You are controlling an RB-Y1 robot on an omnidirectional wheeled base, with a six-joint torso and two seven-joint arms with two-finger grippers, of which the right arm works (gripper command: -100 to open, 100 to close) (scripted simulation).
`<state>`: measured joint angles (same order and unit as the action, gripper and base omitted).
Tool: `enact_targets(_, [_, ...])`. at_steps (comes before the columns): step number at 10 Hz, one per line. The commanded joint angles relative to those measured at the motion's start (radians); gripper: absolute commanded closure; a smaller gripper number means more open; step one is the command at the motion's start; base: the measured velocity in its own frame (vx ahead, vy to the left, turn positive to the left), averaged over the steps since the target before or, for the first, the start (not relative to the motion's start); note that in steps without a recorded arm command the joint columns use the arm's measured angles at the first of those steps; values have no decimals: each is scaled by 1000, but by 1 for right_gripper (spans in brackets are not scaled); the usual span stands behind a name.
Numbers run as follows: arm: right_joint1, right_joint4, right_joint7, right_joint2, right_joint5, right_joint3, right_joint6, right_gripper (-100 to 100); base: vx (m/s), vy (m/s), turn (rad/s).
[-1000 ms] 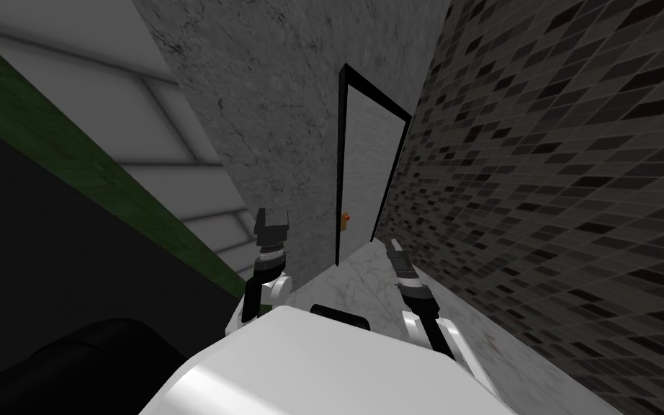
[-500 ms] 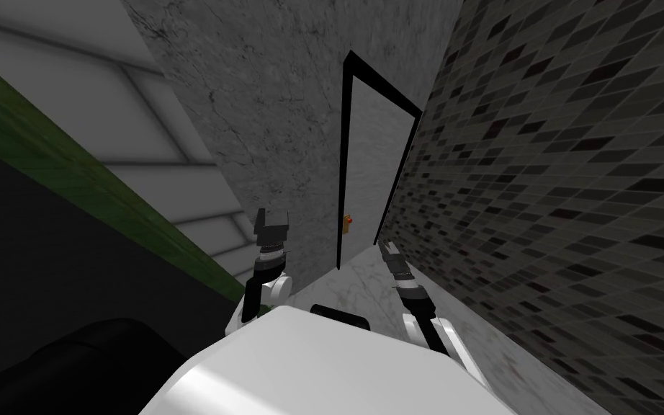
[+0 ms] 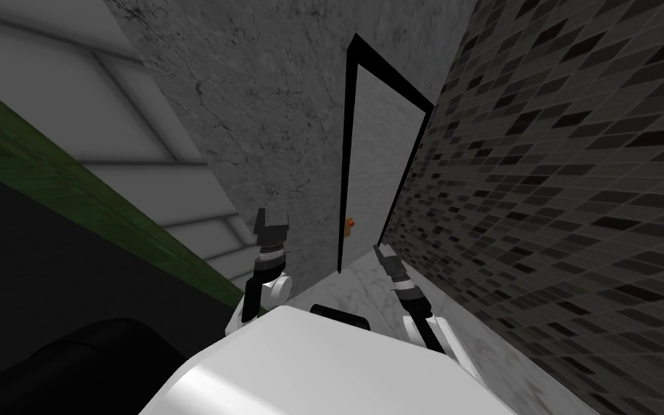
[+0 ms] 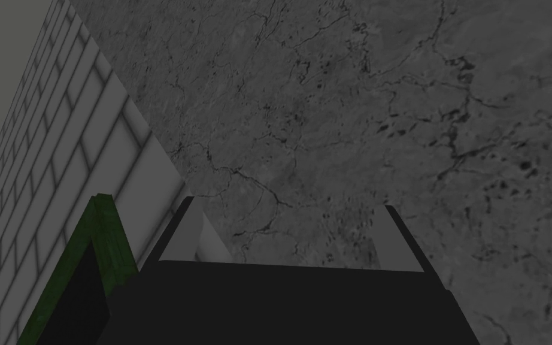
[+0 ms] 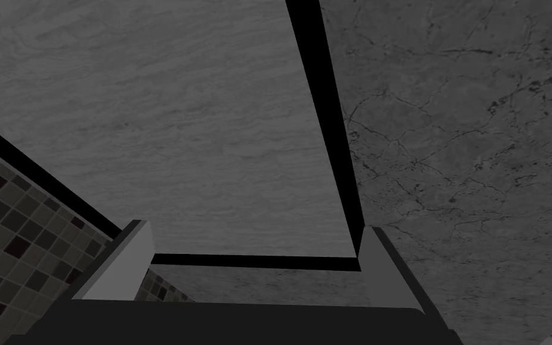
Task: Pull the door open
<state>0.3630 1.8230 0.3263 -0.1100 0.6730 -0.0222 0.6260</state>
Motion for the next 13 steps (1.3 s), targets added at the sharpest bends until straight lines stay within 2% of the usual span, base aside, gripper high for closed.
enact_targets(1, [-2, -24, 12, -1, 36, -5, 16, -100, 90, -14, 67])
enact_targets(13, [-40, -193, 79, -12, 281, -37, 102, -100, 103, -22, 62])
